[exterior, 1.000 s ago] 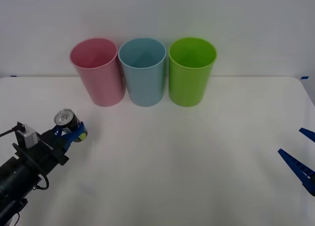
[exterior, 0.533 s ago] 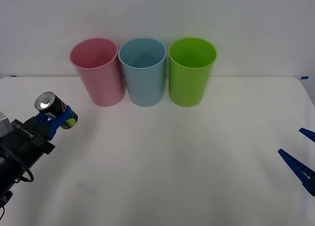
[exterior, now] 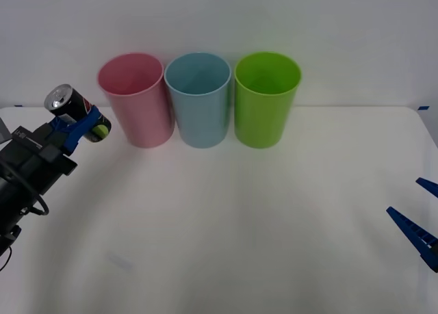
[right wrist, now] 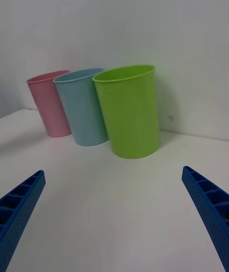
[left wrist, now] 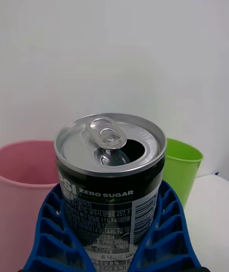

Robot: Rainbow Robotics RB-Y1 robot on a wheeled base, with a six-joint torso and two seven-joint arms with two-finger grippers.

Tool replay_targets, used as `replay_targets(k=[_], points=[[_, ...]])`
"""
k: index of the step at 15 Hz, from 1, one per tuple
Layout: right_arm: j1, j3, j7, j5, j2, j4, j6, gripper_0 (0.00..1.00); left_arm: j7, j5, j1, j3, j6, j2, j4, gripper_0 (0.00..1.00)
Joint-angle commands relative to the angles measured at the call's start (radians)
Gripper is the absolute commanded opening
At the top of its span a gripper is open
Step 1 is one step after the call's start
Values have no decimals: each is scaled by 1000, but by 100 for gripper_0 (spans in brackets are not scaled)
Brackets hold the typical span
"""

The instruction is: Grasp the object on the table and drop it into the matching bin: aluminum can to the light blue bin, PET bottle to the pink bin.

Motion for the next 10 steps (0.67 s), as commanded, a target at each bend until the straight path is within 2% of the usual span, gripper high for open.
replay_targets(k=[1, 7, 10], points=[[0, 0, 0, 0, 0, 0, 0, 100, 29, -9, -57, -53, 86, 30, 1, 0], [0, 0, 0, 0, 0, 0, 0, 100, 170, -132, -184, -80, 118, 30, 13, 0], [0, 0, 0, 0, 0, 0, 0, 100, 181, -172, -293, -110, 120, 30, 104, 0]])
